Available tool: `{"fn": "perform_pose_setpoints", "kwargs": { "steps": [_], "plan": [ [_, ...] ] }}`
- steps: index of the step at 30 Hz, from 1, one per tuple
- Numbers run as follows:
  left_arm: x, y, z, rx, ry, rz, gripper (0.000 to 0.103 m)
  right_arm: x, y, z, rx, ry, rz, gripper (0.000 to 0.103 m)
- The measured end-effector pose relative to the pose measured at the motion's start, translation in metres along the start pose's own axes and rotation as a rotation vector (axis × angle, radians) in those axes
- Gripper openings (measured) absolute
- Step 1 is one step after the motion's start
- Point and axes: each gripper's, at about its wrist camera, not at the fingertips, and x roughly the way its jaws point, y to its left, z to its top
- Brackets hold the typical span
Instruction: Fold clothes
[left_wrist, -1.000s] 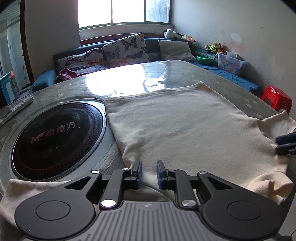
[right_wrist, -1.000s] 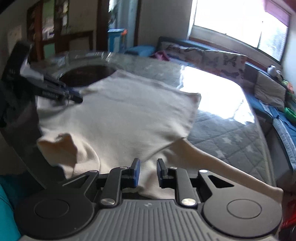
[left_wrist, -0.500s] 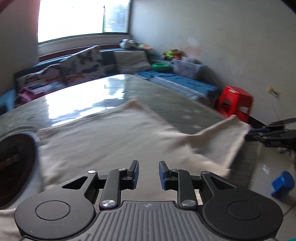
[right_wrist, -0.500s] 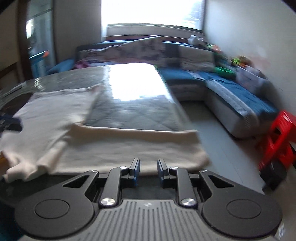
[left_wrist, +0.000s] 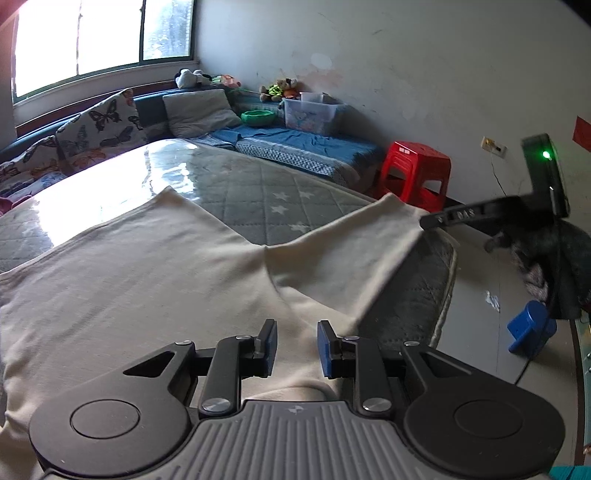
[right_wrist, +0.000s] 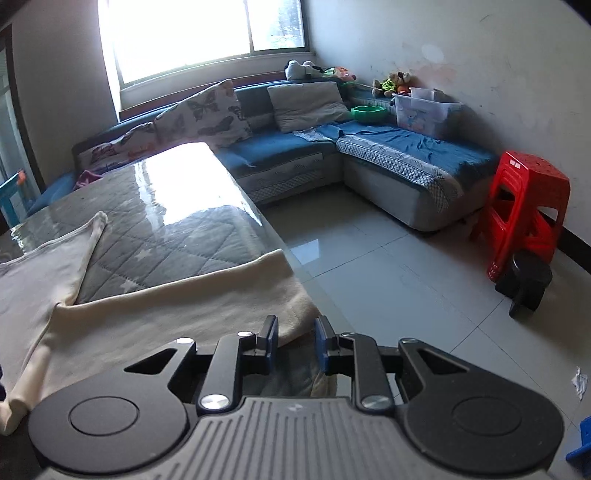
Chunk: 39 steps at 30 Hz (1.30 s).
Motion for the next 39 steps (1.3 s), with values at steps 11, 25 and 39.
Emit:
{"fn": "perform_pose_setpoints", "kwargs": {
  "steps": [11,25,39],
  "plan": [
    [0.006,-0.003,-0.005,0.019,0.035,-0.001,0.027,-0.007,0.006,0.021,-0.056,-0.082,-0.012,0.004],
    [0.002,-0.006,-0.003,0.042,0.021,-0.008,0.031,0.008,0.019,0.037,-0.114,-0.105,-0.005,0.004],
    [0.013,-0.009,0.000,0.029,-0.007,-0.080,0.037,-0.053,0.070,0.094,-0.221,-0.241,0.118,0.004]
  ]
}}
